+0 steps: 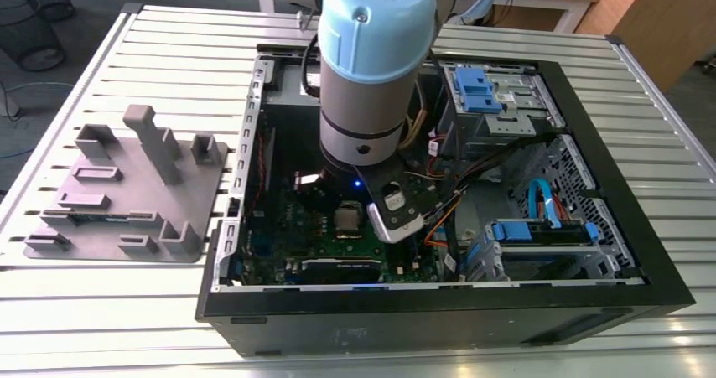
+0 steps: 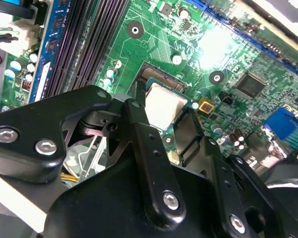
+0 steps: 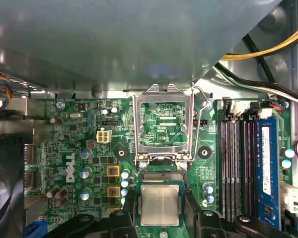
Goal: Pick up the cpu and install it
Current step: 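Place the cpu into insertion slot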
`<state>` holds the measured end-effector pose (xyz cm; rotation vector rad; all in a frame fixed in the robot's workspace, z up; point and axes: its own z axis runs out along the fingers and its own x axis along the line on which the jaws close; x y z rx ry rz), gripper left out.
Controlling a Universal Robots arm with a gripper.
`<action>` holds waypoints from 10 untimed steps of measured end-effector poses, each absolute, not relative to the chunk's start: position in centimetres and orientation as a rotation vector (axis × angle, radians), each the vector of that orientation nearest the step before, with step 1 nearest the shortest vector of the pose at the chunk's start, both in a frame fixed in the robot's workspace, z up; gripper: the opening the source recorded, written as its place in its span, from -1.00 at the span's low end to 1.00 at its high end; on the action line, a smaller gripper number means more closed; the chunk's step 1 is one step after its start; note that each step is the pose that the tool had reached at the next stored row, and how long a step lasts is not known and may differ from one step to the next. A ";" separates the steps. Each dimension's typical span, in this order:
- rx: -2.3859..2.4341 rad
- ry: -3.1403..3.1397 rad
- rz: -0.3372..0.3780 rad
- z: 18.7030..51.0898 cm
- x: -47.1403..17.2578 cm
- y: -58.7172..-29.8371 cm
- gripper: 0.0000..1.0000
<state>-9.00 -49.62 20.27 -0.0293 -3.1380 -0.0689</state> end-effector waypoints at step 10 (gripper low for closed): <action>-0.029 -3.138 -0.069 19.5 -8.9 -49.8 -0.06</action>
